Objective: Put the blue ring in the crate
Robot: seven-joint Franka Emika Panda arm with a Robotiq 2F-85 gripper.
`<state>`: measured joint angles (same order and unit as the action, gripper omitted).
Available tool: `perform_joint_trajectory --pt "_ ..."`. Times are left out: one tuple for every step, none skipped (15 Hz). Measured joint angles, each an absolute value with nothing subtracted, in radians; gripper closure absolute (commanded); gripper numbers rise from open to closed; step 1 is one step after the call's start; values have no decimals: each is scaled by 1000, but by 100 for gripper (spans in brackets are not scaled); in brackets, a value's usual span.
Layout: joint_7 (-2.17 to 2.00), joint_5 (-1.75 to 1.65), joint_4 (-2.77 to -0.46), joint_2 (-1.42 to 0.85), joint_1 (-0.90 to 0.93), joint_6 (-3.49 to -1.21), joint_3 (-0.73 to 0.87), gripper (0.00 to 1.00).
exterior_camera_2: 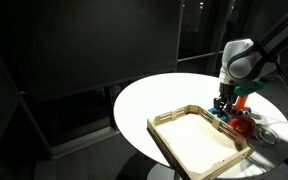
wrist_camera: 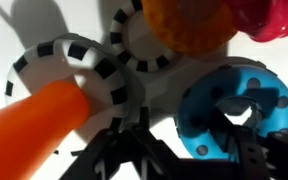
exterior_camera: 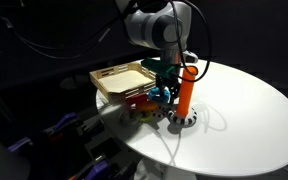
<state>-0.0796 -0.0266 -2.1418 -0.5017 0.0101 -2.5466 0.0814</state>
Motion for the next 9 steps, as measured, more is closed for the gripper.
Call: perform_joint_trajectory --pt "-81 -27 -2141 -502 10 -2547 81 75" --pt "-81 -27 -2140 -502 10 -2547 82 84" --pt "-82 -27 -2138 -501 10 -2547 82 90" --pt "-84 -27 -2136 -499 10 -2547 82 90" --pt "-86 -27 -2135 -496 10 -2547 83 90" --pt "-86 -27 -2135 -490 10 -2547 83 90" --pt "-87 -27 -2135 -483 10 -2547 84 90" --pt "-87 -27 -2135 -473 9 -2546 84 90" --pt "-87 -27 -2135 -461 9 -2546 84 90"
